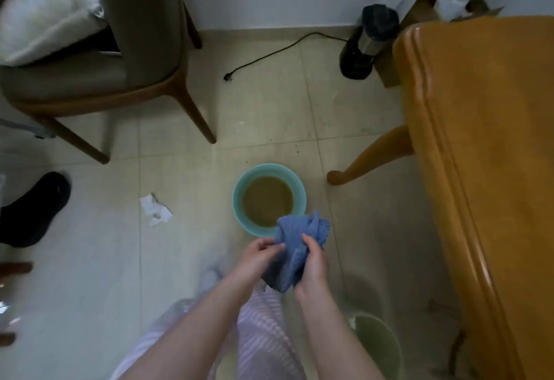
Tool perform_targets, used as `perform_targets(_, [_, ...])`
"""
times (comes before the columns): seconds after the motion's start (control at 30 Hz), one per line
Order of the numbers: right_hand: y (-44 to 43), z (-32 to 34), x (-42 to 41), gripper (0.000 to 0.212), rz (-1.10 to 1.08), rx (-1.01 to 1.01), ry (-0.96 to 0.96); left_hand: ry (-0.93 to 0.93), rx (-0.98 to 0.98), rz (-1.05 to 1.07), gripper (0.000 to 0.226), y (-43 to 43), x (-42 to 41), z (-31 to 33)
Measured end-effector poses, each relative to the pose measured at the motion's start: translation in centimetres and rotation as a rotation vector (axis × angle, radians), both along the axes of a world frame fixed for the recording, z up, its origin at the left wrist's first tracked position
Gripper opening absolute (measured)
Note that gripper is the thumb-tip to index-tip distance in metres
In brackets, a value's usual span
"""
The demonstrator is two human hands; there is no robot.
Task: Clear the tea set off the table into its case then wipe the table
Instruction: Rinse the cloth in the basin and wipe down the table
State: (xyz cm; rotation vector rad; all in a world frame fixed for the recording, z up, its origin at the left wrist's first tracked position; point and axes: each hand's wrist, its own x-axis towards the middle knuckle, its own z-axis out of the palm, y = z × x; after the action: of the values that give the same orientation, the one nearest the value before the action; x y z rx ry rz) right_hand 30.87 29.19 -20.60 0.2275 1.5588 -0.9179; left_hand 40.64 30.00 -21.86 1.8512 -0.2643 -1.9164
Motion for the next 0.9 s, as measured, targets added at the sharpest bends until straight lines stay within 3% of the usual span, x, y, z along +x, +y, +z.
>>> perform_targets(0.17, [-2.8, -8.9, 0.2, 0.034, 0.044, 0.116, -0.127, 0.069, 0.08, -0.07, 0.015, -2.7, 1.9, -9.3])
perform_targets(0.4, [-5.8, -21.6, 2.3, 0.027, 0.04, 0.087, -0.152, -0.148, -0.03, -0.092, 0.028, -7.0, 4.4, -21.2])
perform_targets(0.5, [-8.4, -27.6, 2.9, 0.022, 0.12, 0.05, -0.091, -0.213, -0.084, -0.065, 0.023, -9.4, 4.7, -26.9])
perform_targets(0.63, [-12.4, -35.3, 2.6, 0.031, 0.545, 0.076, 0.117, -0.278, -0.168, 0.011, 0.016, -12.2, 4.3, -34.1])
perform_targets(0.77, [-17.3, -40.9, 0.4, 0.036, 1.211, 0.011, 0.318, -0.434, -0.294, -0.068, 0.012, -13.9, 3.3, -41.9])
perform_targets(0.83, [-19.0, -43.4, -0.6, 0.027, 1.463, 0.104, 0.436, -0.542, -0.332, -0.159, 0.009, -13.9, 2.8, -45.6])
perform_targets(0.9, [-19.7, -45.9, -1.3, 0.03, 1.643, 0.247, 0.429, -0.645, -0.391, -0.257, 0.01, -13.5, 2.6, -48.5])
